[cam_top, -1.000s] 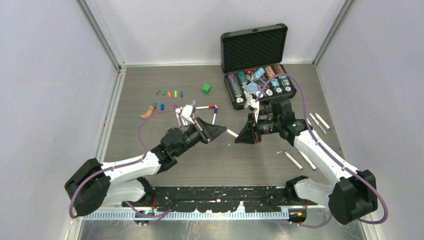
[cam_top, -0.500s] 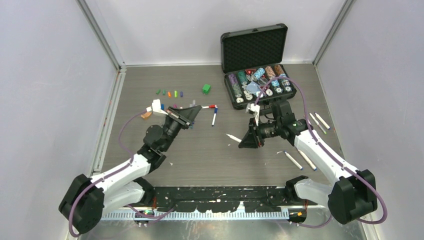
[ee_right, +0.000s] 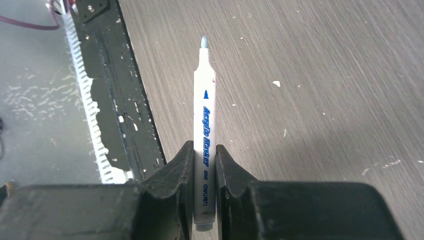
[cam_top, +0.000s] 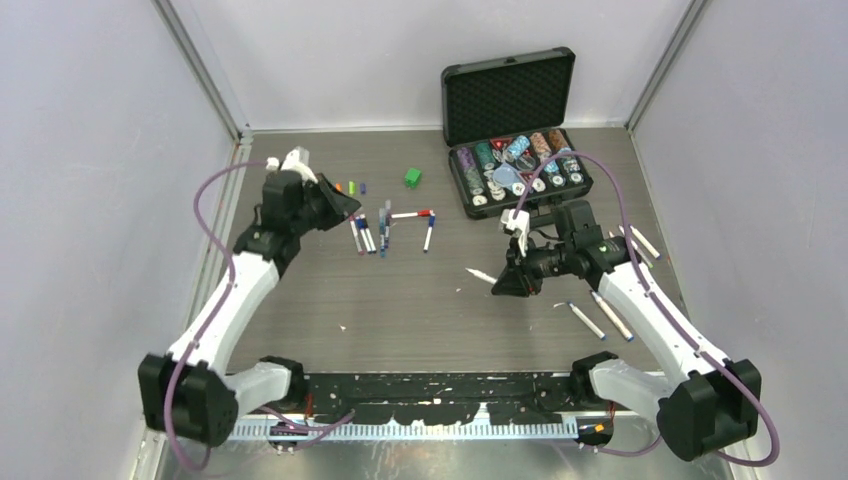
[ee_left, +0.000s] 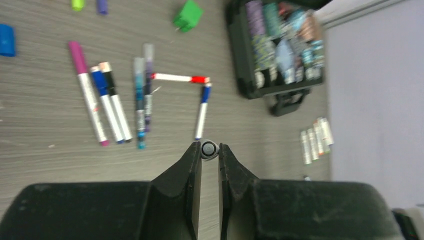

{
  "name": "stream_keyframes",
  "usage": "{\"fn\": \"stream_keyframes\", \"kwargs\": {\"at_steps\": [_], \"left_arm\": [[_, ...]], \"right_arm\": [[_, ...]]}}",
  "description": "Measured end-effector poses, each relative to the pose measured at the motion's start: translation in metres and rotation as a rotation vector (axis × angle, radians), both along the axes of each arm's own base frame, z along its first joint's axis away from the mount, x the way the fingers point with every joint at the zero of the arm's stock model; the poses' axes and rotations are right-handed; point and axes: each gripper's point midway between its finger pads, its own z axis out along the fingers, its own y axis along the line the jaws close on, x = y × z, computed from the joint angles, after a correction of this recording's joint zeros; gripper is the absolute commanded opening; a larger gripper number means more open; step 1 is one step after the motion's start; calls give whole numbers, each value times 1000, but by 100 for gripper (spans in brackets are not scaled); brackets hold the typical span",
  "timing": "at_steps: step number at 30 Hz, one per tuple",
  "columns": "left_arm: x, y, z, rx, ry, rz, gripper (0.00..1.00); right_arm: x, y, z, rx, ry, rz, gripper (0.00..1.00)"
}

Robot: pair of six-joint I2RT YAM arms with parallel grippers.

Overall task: Open the pen caps
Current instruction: Place the pen cap at the center of the board.

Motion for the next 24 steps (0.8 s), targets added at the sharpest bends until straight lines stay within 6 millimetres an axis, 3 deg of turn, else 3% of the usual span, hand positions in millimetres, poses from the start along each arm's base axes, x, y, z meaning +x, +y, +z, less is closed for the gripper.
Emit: {"fn": "stream_keyframes", "kwargs": {"at_steps": [4, 11, 18, 24], "left_arm": [[15, 11, -27, 211, 165, -88, 0], [29, 21, -100, 474, 488, -283, 0], [66, 46, -145, 700, 672, -345, 2], [80, 67, -169, 785, 777, -348, 3]], "right_arm": [[2, -8, 2, -36, -44, -9, 0], [1, -19, 2, -86, -71, -25, 0], [-2, -25, -2, -115, -75, -19, 0], [-3, -27, -3, -128, -77, -15, 0]]}}
